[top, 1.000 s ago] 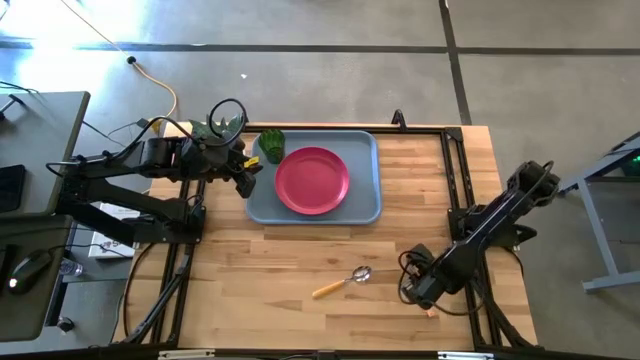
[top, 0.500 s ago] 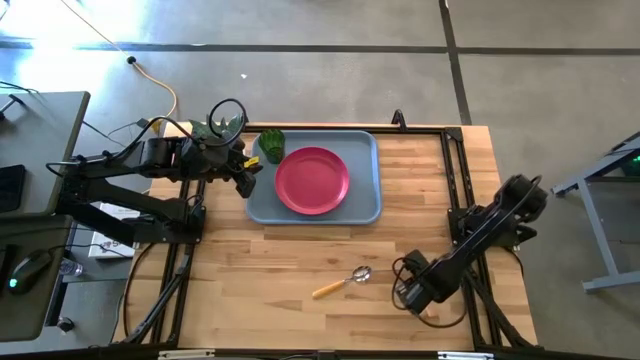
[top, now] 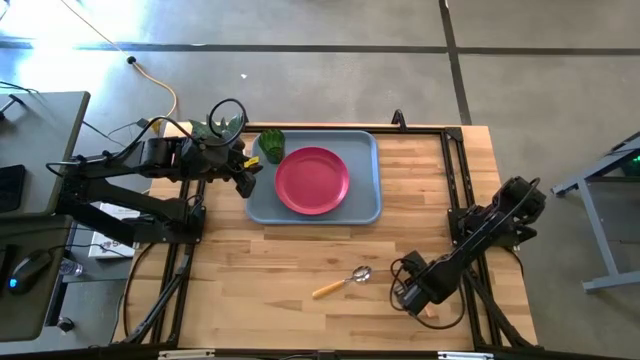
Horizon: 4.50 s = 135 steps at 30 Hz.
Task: Pick and place plate/cup/fork/spoon on tray
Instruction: Put the orange fork on the blue tray to the right of the pink plate
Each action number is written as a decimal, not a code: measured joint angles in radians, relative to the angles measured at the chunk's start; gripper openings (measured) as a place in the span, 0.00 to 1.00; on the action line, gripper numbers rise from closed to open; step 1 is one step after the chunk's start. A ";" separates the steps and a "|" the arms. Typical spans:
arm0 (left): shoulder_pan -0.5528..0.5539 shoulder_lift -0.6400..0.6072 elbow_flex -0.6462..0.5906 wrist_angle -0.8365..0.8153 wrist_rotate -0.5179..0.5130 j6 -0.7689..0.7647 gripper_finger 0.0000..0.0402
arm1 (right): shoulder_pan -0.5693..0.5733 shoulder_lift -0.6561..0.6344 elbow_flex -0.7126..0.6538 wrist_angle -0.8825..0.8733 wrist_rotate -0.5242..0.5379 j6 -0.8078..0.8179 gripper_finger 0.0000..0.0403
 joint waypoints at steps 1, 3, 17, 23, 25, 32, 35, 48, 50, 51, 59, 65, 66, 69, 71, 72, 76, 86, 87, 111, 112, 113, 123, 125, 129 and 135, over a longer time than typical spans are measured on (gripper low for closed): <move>0.000 0.000 0.000 0.000 0.000 0.000 0.22 | 0.000 0.000 0.000 0.004 0.000 0.000 0.24; 0.000 0.000 0.000 0.000 0.000 0.000 0.22 | -0.001 0.001 0.000 0.009 0.000 0.000 0.19; 0.000 0.000 0.000 0.000 0.000 0.014 0.22 | -0.002 0.005 0.025 -0.007 -0.003 0.007 0.04; 0.000 0.000 0.000 0.000 0.000 0.030 0.22 | 0.000 0.008 0.080 -0.003 -0.016 0.065 0.03; 0.000 0.000 0.000 0.000 0.000 0.036 0.22 | -0.001 0.008 0.095 -0.010 -0.004 0.102 0.03; 0.000 0.000 0.000 0.000 0.000 0.106 0.22 | -0.015 0.006 0.163 -0.011 0.055 0.217 0.03; 0.000 0.000 0.000 0.000 0.000 0.135 0.22 | -0.035 0.006 0.195 -0.013 0.107 0.241 0.03; 0.000 0.000 0.000 0.000 0.000 0.318 0.22 | -0.227 0.004 0.333 -0.024 0.303 0.176 0.03; 0.000 0.000 0.000 0.000 0.000 0.347 0.22 | -0.272 0.004 0.354 -0.033 0.312 0.133 0.03; 0.000 0.000 0.000 0.000 0.000 0.361 0.22 | -0.295 0.004 0.364 -0.037 0.313 0.114 0.03; 0.000 0.000 0.000 0.001 -0.002 0.434 0.22 | -0.486 0.003 0.438 -0.048 0.401 -0.068 0.03; 0.000 0.000 0.000 0.001 -0.005 0.500 0.22 | -0.642 0.003 0.492 -0.072 0.405 -0.231 0.03; 0.000 0.000 0.000 0.001 -0.005 0.507 0.22 | -0.669 0.003 0.500 -0.076 0.405 -0.253 0.03; 0.000 0.000 0.000 0.001 -0.005 0.518 0.22 | -0.746 0.003 0.511 -0.084 0.388 -0.311 0.03; 0.000 0.000 0.000 0.001 -0.005 0.518 0.22 | -0.797 0.003 0.511 -0.085 0.365 -0.351 0.03; 0.000 0.000 0.000 0.001 -0.005 0.518 0.22 | -0.824 0.003 0.511 -0.089 0.346 -0.372 0.03; 0.000 0.000 0.000 0.000 -0.005 0.518 0.22 | -0.917 0.011 0.511 -0.098 0.257 -0.467 0.03; 0.000 0.000 0.000 0.001 -0.052 0.525 0.22 | -1.092 0.080 0.511 -0.089 0.159 -0.575 0.03; 0.000 0.000 0.000 0.000 -0.069 0.525 0.22 | -1.100 0.094 0.511 -0.085 0.154 -0.584 0.03; 0.001 0.000 0.000 0.000 -0.108 0.585 0.22 | -1.134 0.308 0.510 -0.040 0.074 -0.598 0.03; 0.001 0.000 0.000 0.000 -0.108 0.585 0.22 | -1.133 0.311 0.510 -0.039 0.073 -0.598 0.03; 0.001 0.000 0.000 0.000 -0.108 0.585 0.22 | -1.133 0.313 0.510 -0.039 0.073 -0.598 0.03; 0.001 0.000 0.000 0.000 -0.108 0.585 0.22 | -1.133 0.313 0.510 -0.039 0.074 -0.607 0.08; 0.001 0.000 0.000 0.000 -0.108 0.585 0.22 | -1.133 0.313 0.510 -0.040 0.074 -0.607 0.11; 0.001 0.000 0.000 0.000 -0.108 0.585 0.22 | -1.133 0.313 0.510 -0.040 0.075 -0.607 0.15; 0.001 0.000 0.000 0.000 -0.108 0.585 0.22 | -1.133 0.313 0.510 -0.039 0.075 -0.626 0.15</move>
